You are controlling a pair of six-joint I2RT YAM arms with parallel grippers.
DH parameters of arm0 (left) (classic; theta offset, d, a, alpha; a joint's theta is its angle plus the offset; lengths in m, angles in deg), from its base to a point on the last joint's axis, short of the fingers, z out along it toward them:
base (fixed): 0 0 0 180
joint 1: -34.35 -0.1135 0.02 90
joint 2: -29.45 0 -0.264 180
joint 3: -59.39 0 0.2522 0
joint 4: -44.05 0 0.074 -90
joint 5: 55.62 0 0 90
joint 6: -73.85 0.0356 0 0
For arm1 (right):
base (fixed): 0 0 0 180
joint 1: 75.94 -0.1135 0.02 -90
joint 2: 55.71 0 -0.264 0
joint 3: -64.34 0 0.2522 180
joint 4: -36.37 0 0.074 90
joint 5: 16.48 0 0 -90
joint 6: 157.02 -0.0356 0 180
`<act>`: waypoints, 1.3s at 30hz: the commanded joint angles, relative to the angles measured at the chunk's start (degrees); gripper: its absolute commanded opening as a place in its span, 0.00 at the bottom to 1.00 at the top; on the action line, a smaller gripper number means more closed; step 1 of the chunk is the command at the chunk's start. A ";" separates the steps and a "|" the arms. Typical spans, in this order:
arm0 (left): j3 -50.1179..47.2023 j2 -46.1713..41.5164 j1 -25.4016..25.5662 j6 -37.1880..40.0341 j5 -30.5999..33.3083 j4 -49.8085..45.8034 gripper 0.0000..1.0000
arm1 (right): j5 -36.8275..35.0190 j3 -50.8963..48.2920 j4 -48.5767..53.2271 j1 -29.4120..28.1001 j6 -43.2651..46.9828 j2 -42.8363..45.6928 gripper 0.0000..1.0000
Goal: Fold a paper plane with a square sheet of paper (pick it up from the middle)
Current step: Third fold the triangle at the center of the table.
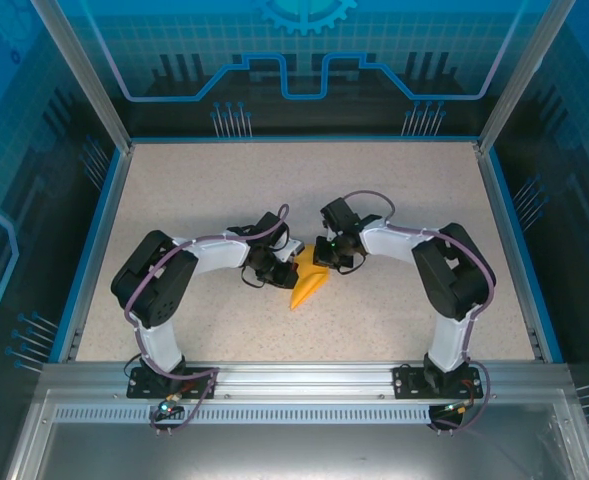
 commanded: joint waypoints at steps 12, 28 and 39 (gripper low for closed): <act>-0.08 1.60 -0.03 1.37 0.25 -1.49 0.01 | -0.27 -21.71 -18.61 -9.59 -15.41 22.02 0.06; 0.12 1.95 0.01 1.57 -0.28 -1.69 0.01 | 0.10 -21.95 -29.46 -19.01 -22.85 11.00 0.06; 0.20 2.12 0.00 1.72 -0.54 -1.93 0.01 | 1.02 -21.71 -29.81 -19.11 -22.77 9.92 0.07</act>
